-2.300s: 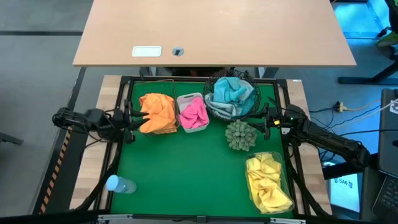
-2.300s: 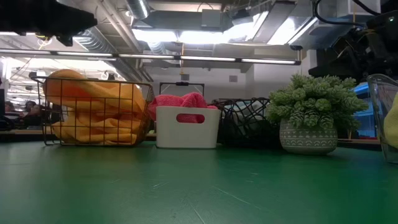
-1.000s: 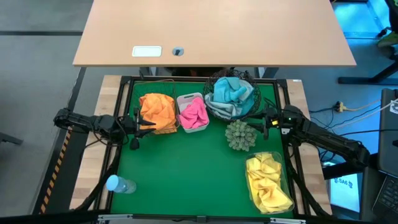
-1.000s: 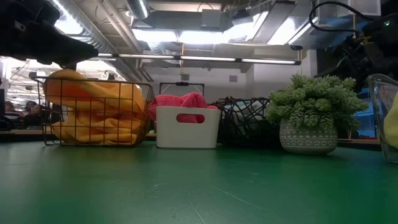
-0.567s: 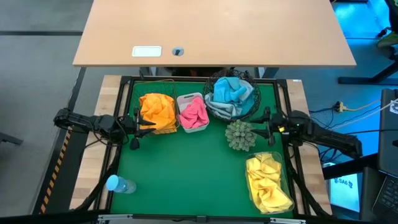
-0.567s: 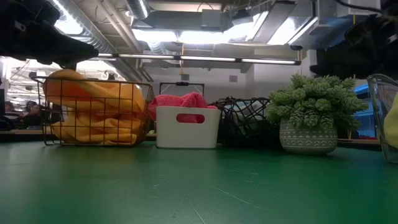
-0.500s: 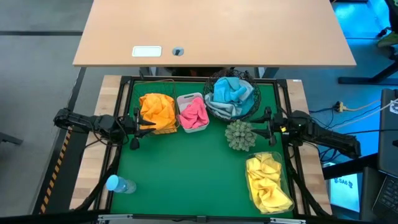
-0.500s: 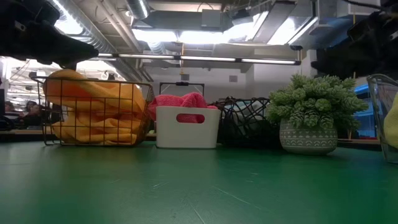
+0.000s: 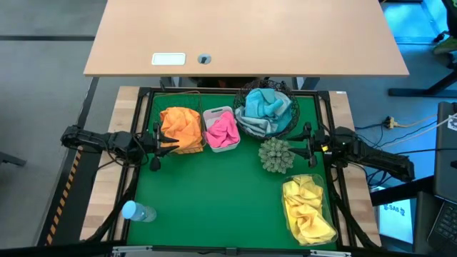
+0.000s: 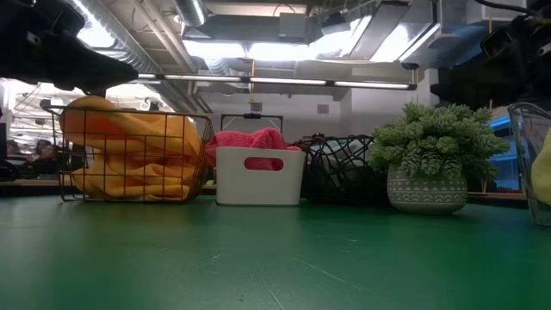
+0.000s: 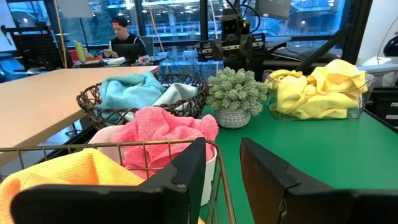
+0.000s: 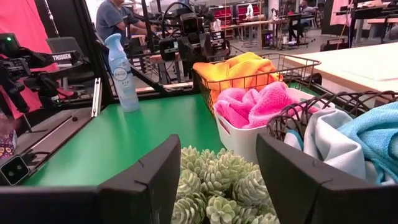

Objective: Sort microfiber towel by color & place in baskets
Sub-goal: Return to Home Position

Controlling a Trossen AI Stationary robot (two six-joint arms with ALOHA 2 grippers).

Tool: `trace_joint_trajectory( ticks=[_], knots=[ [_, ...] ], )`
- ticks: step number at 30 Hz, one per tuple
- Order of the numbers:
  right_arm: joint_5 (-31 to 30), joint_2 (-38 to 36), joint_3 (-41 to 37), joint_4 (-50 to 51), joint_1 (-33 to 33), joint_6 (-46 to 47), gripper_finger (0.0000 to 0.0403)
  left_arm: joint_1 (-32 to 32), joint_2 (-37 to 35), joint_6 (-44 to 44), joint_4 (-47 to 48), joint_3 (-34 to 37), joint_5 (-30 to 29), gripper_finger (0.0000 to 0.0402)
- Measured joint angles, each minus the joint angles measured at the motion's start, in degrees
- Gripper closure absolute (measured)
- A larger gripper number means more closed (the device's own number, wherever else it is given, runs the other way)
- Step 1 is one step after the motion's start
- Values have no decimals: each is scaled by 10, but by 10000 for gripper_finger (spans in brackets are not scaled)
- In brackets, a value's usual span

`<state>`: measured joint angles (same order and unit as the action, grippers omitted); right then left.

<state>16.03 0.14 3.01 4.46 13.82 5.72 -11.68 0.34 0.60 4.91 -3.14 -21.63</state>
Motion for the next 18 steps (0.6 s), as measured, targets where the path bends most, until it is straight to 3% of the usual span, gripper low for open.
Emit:
trace_joint_trajectory(
  ticks=[18],
  knots=[
    [0,0,0,1,0,-5,194,0,0,0,0,0,0,306]
  ],
)
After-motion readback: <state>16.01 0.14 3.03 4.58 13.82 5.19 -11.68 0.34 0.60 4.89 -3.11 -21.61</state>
